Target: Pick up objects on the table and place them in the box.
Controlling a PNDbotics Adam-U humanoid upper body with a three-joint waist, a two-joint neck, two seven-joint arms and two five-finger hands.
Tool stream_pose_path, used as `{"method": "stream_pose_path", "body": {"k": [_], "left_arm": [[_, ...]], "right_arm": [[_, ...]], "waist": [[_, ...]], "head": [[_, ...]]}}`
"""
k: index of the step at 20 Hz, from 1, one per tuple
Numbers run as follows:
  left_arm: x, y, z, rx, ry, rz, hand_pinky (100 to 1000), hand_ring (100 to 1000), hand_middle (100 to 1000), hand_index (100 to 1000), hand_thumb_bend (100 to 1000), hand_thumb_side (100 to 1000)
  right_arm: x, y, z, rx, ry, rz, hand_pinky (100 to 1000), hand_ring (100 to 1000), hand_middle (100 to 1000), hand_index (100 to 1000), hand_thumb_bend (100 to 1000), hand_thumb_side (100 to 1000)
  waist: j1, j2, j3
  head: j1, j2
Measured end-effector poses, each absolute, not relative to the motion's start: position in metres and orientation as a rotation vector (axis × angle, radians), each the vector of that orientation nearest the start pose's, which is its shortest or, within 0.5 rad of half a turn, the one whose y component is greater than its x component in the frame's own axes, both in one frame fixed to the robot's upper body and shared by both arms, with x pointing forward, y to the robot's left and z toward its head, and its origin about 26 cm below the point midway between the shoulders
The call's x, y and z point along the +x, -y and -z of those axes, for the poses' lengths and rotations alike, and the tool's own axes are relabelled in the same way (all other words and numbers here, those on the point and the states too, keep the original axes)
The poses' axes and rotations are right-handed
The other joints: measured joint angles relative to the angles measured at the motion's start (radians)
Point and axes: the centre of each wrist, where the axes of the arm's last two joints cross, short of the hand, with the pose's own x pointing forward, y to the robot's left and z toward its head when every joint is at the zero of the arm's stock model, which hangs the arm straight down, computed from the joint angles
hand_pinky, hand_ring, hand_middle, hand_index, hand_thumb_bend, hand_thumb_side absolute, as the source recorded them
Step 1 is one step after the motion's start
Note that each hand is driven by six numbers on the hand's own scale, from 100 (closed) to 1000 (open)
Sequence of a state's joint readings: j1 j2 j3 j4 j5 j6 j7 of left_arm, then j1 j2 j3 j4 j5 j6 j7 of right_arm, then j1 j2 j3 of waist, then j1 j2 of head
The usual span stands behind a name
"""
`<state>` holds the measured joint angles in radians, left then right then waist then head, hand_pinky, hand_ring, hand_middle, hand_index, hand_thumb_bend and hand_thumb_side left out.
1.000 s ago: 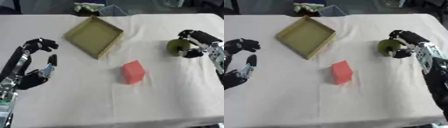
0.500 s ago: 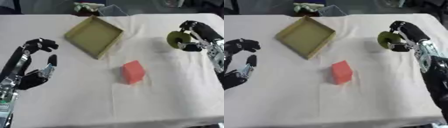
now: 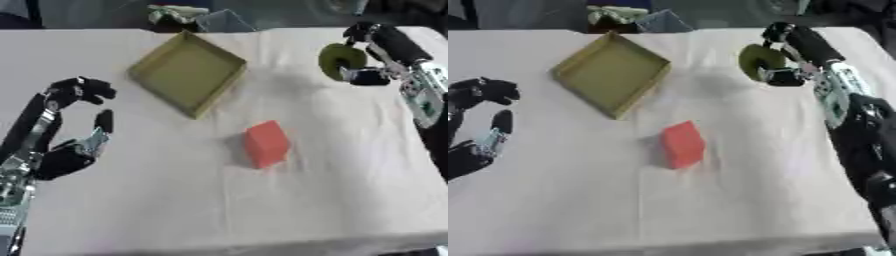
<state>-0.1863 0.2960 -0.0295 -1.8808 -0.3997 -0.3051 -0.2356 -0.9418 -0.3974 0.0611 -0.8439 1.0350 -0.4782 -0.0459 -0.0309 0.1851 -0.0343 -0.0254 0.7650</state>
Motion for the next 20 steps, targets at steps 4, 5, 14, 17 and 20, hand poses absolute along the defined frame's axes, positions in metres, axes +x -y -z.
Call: {"method": "stream_pose_path", "body": {"k": [4, 5, 14, 17, 20], "left_arm": [[0.302, -0.266, -0.136, 0.371, 2.174, 0.96, 677, 805, 627, 750, 100, 556], [0.302, -0.266, -0.136, 0.369, 2.175, 0.961, 677, 805, 627, 750, 100, 557], [0.305, -0.26, -0.14, 0.342, 2.2, 0.967, 677, 805, 627, 750, 100, 555], [0.306, -0.256, -0.142, 0.323, 2.213, 0.969, 678, 804, 627, 750, 100, 554], [0.307, -0.253, -0.144, 0.307, 2.226, 0.978, 678, 804, 627, 750, 100, 552]], "right_arm": [[0.493, 0.246, -0.195, -0.977, 1.939, -1.499, 864, 834, 757, 400, 100, 213], [0.495, 0.237, -0.199, -0.969, 1.952, -1.519, 864, 834, 758, 403, 100, 214], [0.506, 0.163, -0.211, -0.912, 2.001, -1.631, 867, 838, 765, 437, 100, 212], [0.507, 0.145, -0.209, -0.918, 1.985, -1.639, 870, 841, 769, 464, 100, 213], [0.507, 0.133, -0.204, -0.934, 1.95, -1.631, 870, 843, 773, 497, 100, 215]], "waist": [[-0.001, 0.0, 0.011], [-0.002, 0.0, 0.014], [0.004, 0.016, 0.058], [0.005, 0.022, 0.08], [0.008, 0.029, 0.101]], "head": [[-0.004, 0.0], [-0.006, 0.0], [-0.033, -0.002], [-0.05, -0.011], [-0.068, -0.021]]}}
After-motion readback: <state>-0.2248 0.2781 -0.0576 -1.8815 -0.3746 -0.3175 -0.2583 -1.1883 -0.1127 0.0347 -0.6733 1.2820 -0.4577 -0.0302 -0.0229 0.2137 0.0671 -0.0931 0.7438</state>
